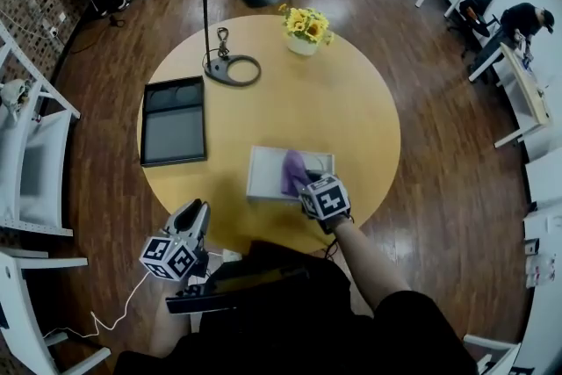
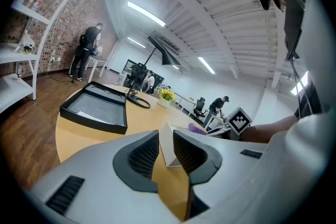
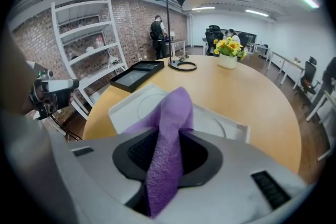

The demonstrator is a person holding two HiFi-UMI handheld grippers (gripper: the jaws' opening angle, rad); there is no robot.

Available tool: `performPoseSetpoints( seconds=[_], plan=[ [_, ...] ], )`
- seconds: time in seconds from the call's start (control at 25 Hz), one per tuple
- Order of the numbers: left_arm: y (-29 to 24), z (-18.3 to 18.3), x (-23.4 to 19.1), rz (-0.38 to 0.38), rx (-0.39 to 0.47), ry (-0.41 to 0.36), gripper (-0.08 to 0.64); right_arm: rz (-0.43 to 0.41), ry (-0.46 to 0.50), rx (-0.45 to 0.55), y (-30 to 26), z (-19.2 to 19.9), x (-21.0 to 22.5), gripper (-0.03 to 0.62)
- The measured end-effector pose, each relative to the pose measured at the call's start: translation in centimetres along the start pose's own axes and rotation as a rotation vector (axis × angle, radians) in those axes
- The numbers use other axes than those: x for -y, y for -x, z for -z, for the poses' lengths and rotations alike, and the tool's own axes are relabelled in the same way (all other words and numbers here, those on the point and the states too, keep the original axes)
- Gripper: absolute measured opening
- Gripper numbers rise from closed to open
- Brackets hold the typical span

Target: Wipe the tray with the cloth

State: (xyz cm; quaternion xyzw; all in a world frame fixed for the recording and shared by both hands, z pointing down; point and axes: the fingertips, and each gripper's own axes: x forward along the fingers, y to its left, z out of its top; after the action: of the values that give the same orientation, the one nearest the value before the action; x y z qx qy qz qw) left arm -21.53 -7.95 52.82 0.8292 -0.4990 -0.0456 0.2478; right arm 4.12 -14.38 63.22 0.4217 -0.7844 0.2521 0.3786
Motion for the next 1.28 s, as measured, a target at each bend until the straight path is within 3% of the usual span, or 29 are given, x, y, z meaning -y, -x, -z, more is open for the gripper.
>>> performPoseSetpoints(
  seconds=[0.16,0.36,0.52,0.64,0.8,0.88,1.0,1.08,1.16,1.28],
  plan=[
    [-1.3,0.5,1.0,0.045,-0.038,-0.010,0.078,0.079,-0.027,-0.001,2.0,1.9,3.2,0.103],
    [-2.4,0.4,1.8,0.083,-0.059,-0.023,0.078,0.200,0.068,-0.029,3.2,2.9,4.7,0.103],
    [-2.5,0.3,2.2,0.094,-0.058,-0.019,0.078,0.209,0.089,-0.036,3.6,1.7,3.9,0.101],
    [-1.9,0.5,2.0,0.088,-0.062,-0.019,0.078,0.135,0.112,0.006,3.5,0.6,1.6,0.101],
    [-0.6,0.8,0.8,0.053,-0.055,0.007,0.078,-0.107,0.192,0.104,2.7,-2.8,-6.2,0.101],
    [0.0,1.0,0.3,0.035,-0.050,0.018,0.078,-0.196,0.276,0.108,1.7,-3.4,-10.0,0.103],
    [0.9,1.1,-0.4,0.011,-0.043,0.034,0.078,-0.170,0.485,0.052,0.3,-3.0,-12.8,0.103],
    [1.3,1.3,-0.8,-0.002,-0.043,0.043,0.078,-0.127,0.569,0.038,-0.4,-2.3,-12.9,0.104],
    [1.4,1.6,-1.3,-0.006,-0.049,0.048,0.078,-0.119,0.537,0.050,-1.0,-1.4,-12.3,0.104],
    [1.0,2.1,-1.5,0.002,-0.067,0.047,0.078,-0.126,0.412,0.060,-0.8,-0.5,-10.4,0.104]
  ],
)
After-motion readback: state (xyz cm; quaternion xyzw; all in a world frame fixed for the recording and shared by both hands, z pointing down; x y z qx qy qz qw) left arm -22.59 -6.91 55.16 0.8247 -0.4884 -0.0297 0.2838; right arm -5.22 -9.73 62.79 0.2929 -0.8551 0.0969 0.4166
